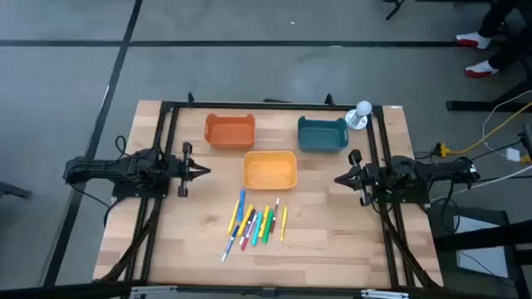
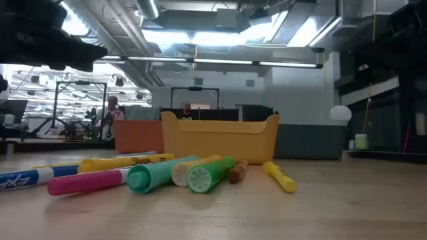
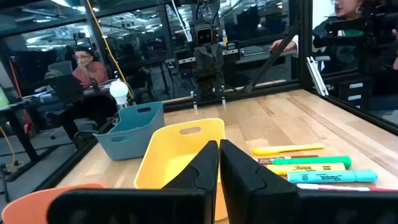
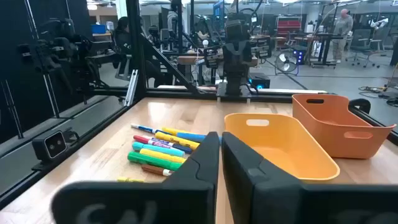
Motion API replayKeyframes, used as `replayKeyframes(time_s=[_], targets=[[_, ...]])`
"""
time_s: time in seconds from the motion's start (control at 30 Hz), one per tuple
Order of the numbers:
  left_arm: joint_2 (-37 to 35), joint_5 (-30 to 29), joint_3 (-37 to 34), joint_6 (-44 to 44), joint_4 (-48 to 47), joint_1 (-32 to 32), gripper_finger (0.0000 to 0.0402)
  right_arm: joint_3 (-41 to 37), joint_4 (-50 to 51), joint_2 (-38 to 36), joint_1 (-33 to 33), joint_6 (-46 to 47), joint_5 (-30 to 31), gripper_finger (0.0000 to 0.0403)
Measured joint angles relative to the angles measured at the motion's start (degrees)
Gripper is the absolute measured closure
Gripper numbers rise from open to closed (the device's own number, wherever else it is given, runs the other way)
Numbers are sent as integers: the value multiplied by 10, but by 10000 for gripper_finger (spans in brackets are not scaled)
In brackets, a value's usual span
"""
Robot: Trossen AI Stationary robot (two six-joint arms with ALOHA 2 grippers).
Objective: Pick & Place Markers
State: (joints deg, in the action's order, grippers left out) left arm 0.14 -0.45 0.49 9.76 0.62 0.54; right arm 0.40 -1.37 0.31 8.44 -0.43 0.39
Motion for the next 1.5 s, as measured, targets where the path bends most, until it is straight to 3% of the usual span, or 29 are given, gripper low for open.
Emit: replayKeyframes(time_s=[0.8,1.5], targets=[[0,0,0,0,0,0,393,0,-8,0,0,1,0,382],[0,0,0,0,0,0,389,0,-286,0,0,2,0,382]])
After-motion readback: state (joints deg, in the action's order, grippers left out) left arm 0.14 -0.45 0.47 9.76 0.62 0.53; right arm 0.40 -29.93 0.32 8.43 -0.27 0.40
